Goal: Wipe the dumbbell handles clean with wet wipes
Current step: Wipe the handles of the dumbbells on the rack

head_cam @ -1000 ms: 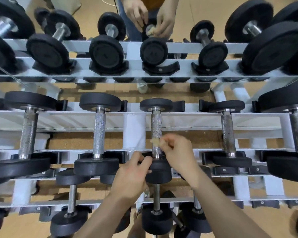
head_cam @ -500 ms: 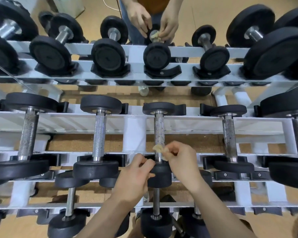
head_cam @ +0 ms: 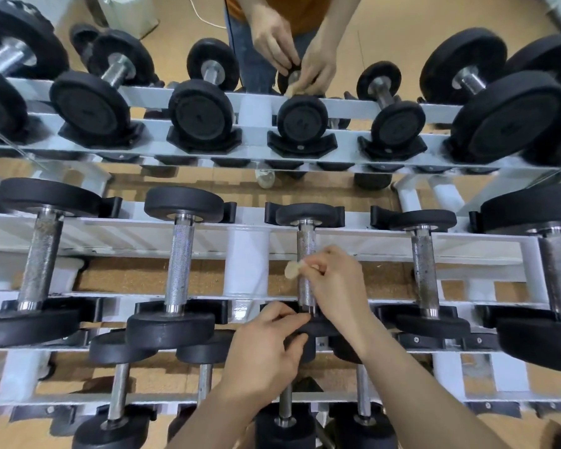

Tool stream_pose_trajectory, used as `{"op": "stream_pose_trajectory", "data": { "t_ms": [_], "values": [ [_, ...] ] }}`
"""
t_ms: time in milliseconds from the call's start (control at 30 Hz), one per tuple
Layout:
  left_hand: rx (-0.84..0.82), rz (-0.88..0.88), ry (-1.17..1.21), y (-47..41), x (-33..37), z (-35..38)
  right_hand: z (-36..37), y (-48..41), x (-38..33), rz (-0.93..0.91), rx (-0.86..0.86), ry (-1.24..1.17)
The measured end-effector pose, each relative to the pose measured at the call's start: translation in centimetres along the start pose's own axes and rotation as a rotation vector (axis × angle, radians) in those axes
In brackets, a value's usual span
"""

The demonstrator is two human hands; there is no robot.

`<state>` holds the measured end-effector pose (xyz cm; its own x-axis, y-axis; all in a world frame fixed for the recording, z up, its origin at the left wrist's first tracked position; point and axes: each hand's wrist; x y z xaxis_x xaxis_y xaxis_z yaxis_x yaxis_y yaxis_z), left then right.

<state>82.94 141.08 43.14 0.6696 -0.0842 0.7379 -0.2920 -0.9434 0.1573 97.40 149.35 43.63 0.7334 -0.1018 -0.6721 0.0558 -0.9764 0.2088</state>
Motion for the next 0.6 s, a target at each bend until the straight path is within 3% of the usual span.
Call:
{"op": "stream_pose_trajectory", "data": {
  "t_ms": [100, 267, 367, 500, 600],
  "values": [
    [-0.001, -0.078, 0.103, -0.4, 0.1, -0.3, -0.2, -3.4, -2.2, 0.049, 0.119, -0.032],
    [0.126, -0.235, 0.3, -2.6, 0.1, -0.9, 1.6, 2.5, -0.7, -0.097, -0.066, 0.169],
    [0.09, -0.332, 0.389, -5.3, 1.0, -0.5, 0.4, 3.1, 0.2, -0.007, -0.135, -0.03],
    [0.213, -0.38, 0.46, -6.7, 1.8, 1.0, -0.3, 3.2, -0.2, 0.22, 0.005, -0.654],
    [0.305, -0.389, 0.515, -6.6, 1.7, 1.5, 1.3, 4.1, 0.0, 0.192, 0.172, -0.539]
  ]
}}
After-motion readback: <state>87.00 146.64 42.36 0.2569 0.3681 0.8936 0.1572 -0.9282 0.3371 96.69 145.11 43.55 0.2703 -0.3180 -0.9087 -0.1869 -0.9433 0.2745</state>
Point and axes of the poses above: each hand's wrist, its own y-axis away from the middle knuckle, its own z-axis out of the palm, x = y × z, and after that the axes turned 6 degrees about -x, right-handed
